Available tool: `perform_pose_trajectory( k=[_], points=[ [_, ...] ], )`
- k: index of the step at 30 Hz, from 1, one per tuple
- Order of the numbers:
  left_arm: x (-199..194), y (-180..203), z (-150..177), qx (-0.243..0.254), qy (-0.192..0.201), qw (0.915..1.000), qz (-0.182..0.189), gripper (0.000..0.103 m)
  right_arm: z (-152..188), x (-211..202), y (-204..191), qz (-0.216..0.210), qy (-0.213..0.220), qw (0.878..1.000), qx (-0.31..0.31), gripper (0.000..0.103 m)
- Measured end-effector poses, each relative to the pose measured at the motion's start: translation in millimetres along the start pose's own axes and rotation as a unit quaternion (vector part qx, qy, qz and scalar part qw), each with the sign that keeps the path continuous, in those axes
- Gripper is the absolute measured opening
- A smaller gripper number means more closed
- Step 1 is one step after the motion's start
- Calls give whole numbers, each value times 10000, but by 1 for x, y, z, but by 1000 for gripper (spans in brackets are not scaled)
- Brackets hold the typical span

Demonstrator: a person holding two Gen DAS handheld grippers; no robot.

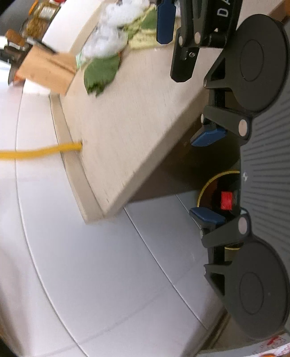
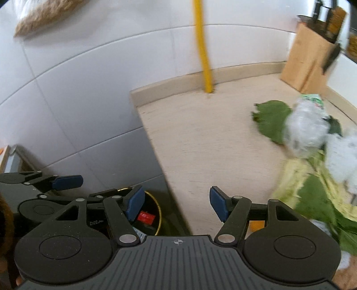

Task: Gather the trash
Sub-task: 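Raise both tools back toward the remaining plastic bags and foam nets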

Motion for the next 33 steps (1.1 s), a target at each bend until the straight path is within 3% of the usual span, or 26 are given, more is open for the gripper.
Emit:
perform_pose_trajectory(
  k=[9, 19, 25, 33],
  points=[
    [-8, 57, -15, 408, 180, 9968, 663, 56, 4, -58, 59, 639, 376, 9971, 186, 73],
    [-6, 126, -21, 921, 156, 9864, 1355, 56, 27, -96, 134, 1556, 338, 9852, 632, 73],
    [1, 166, -28, 1186, 124, 9769, 1775, 56, 38, -102, 159, 1769, 245, 9805, 821, 73],
    [21, 184, -59, 1036, 168, 9752, 1948, 56, 39, -102, 182, 1835, 288, 9776, 985, 73]
  ],
)
Point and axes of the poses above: each gripper's, at about its wrist camera, not at the fingertips, and x roughly the way its jaws point, y to its right, z to its underside, the point moved 10 cm from there along x, roughly the way its jaws point, and after that the axes turned 11 degrees about y, right-handed, at the moved point
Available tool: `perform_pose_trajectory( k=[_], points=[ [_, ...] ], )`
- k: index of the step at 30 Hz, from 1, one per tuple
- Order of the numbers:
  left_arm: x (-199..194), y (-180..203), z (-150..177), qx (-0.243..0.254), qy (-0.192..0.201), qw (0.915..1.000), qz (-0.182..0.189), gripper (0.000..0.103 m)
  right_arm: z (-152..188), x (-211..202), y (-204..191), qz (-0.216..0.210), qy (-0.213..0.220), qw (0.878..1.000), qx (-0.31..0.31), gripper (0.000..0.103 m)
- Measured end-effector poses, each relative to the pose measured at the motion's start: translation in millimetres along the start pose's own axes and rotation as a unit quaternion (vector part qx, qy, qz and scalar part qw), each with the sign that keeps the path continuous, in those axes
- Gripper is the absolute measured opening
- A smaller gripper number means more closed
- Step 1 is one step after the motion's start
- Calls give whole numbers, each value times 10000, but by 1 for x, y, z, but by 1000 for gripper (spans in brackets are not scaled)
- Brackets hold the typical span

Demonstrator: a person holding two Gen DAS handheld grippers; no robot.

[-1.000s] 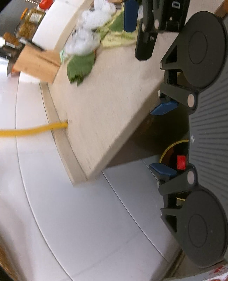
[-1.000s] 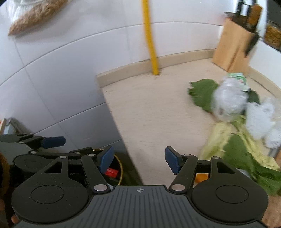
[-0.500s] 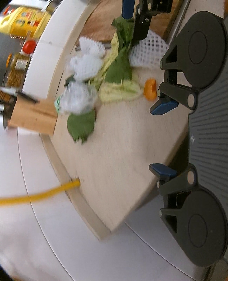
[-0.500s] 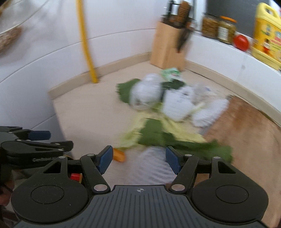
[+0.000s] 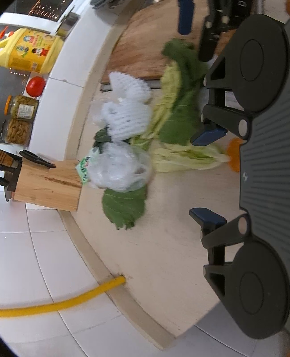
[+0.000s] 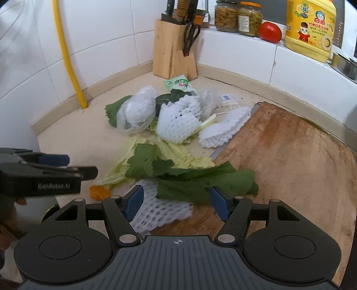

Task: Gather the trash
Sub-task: 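Raise both tools back toward the remaining plastic bags and foam nets, then grasp the clear plastic bag with the left tool while the right tool grasps a white foam net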

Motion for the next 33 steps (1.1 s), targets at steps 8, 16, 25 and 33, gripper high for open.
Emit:
perform_pose_trajectory(
  k=[8, 16, 25, 33],
  points=[
    [31, 1, -41, 26, 122, 9999, -34, 56, -31, 28, 12, -36, 119, 9999, 63, 75],
    [64, 7, -58, 63, 70, 10000, -17, 56, -59, 67, 20, -104, 201, 9997, 134, 75],
    [92, 11, -69, 66, 60, 9999, 101, 57, -70, 103, 17, -395, 77, 9988, 288, 75],
    [116, 14, -68, 14, -76, 9998, 196, 55, -65, 130, 19, -585, -199, 9970, 456, 57]
  ],
)
Point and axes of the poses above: each gripper's, at about its wrist camera, not at the fingertips, and x roughly the way its jaws point, y to its right, z to its underside, the point moved 10 cm from there along x, roughly the way its jaws point, and after that the axes turned 11 degrees about y, right-handed, at the moved point
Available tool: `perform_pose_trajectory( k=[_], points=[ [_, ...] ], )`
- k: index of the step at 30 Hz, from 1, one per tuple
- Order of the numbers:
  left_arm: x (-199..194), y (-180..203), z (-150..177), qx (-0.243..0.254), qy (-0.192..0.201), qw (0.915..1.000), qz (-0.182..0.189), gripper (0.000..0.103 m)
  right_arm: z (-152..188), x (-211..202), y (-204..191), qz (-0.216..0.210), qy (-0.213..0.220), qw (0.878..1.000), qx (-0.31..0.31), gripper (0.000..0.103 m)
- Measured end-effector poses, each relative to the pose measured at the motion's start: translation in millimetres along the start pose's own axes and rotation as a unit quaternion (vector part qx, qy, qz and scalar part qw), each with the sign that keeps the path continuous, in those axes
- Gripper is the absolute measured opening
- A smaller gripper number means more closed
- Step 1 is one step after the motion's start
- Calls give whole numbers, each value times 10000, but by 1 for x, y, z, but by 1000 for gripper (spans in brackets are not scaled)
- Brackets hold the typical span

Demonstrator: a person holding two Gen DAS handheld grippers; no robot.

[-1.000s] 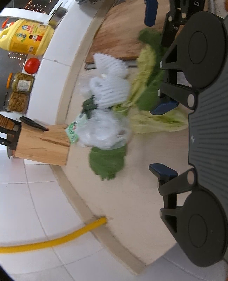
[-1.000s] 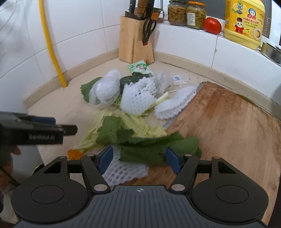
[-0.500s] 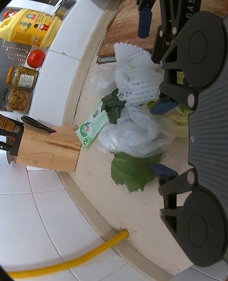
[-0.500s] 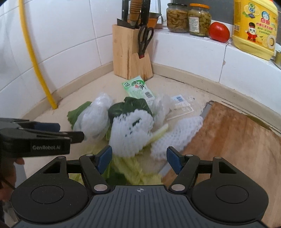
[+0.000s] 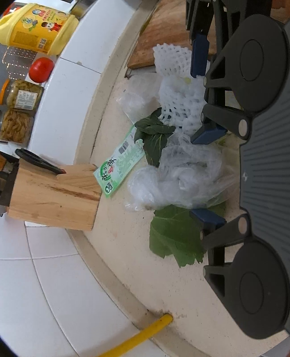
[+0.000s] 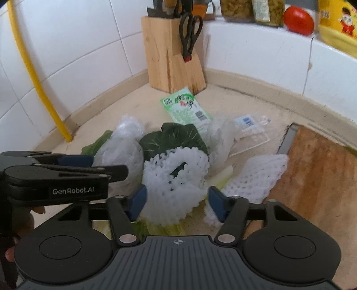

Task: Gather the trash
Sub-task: 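Grasp the clear plastic bag with the left tool while the right tool grasps a white foam net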

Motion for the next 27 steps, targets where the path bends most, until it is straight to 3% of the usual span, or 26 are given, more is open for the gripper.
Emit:
perform_pose_trajectory(
  k=[5, 6, 8, 17, 19, 21, 24, 26, 27],
  points=[
    [0, -3, 6, -138, -97, 9999, 17, 35, 1, 1, 5, -64, -26, 9998, 211, 37],
    [-2, -2, 3, -113, 113, 9998, 73, 33, 0, -1, 6, -82, -13, 9996, 259, 35],
    [-11, -3, 6, -93, 129, 9998, 90, 32, -2, -7, 8, -97, 49, 9994, 322, 30],
    [-55, -10, 30, -308, 116, 9988, 360, 32, 6, -54, 5, -292, 88, 9993, 232, 29],
    [-51, -14, 34, -264, 84, 9993, 237, 38, 10, -54, 4, -296, 32, 9994, 171, 29],
    [-44, -21, 37, -342, 12, 9994, 85, 42, 14, -47, 4, -196, -20, 9998, 93, 30],
    [-40, -32, 37, -580, 4, 9983, 44, 54, 15, -35, 5, -100, -39, 9999, 88, 49],
    [-40, -39, 34, -723, 66, 9974, -4, 61, 14, -32, 3, -62, 25, 10000, -2, 67],
    [-40, -43, 32, -797, 106, 9968, 1, 66, 11, -30, 1, -31, 88, 9999, -66, 70]
  ],
)
Point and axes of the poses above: each gripper's, at about its wrist camera, not at the fingertips, and x roughly the way its jaws point, y to its right, z to its underside, the point moved 10 cm from there along x, roughly the way its jaws point, and after that the axes turned 11 degrees about y, right-handed, at the moved point
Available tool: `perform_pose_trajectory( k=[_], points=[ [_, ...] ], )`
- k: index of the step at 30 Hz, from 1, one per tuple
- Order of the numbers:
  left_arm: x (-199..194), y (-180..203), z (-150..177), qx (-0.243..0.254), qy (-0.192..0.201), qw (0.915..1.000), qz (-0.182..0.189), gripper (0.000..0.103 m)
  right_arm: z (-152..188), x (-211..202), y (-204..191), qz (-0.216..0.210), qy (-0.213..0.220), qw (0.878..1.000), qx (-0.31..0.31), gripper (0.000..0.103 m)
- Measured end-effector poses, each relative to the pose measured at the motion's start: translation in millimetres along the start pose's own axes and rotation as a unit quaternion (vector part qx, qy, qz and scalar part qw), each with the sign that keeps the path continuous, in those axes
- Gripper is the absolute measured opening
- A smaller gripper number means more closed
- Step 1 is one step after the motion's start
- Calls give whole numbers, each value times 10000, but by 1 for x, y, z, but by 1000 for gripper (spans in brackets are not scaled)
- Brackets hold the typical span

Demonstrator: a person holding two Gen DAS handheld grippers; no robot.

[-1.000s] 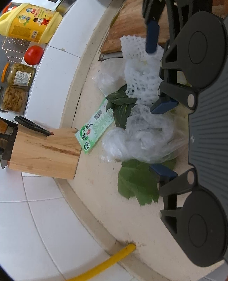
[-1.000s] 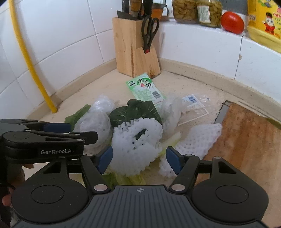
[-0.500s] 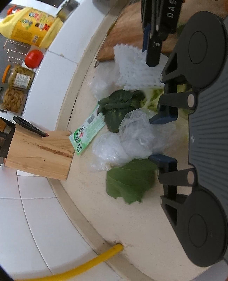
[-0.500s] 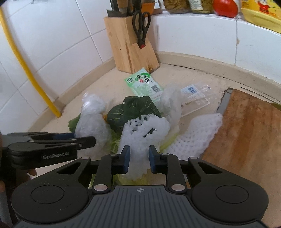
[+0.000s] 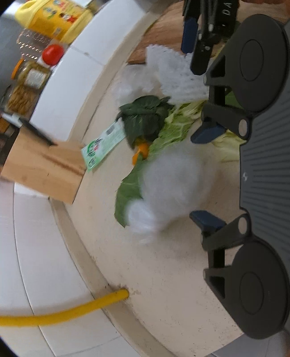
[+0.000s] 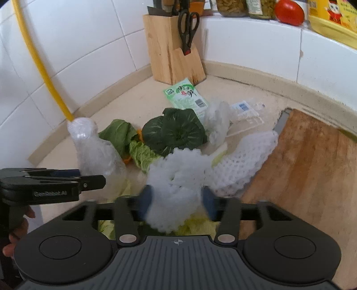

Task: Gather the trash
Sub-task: 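Grasp the clear plastic bag with the left tool while the right tool grasps a white foam net, then lift the plastic bag with the left tool while the right tool lifts the foam net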

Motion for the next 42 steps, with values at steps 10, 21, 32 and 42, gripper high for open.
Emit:
perform_pose_trajectory(
  k=[10, 21, 32, 42],
  points=[
    [19, -33, -8, -1349, -33, 9908, -51, 75, -5, 17, -3, -104, -3, 9999, -15, 83],
    [31, -41, 2, -852, -140, 9939, -682, 35, 12, 28, -10, -188, -290, 9994, 3, 42],
    [-28, -40, -4, -663, 315, 9957, -559, 31, 1, -17, -12, -73, 103, 9998, 145, 29],
    [-61, -50, 32, -569, 157, 9967, -550, 32, 12, -24, -70, -494, 76, 9982, -318, 29]
  ],
)
Point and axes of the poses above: each gripper's, at about its wrist camera, not at the fingertips, and x roughly the way its jaws point, y to its right, z to its underside, the point moved 10 cm from there along x, roughly the way its jaws point, and after that the axes turned 11 degrees about y, right-handed, at the moved point
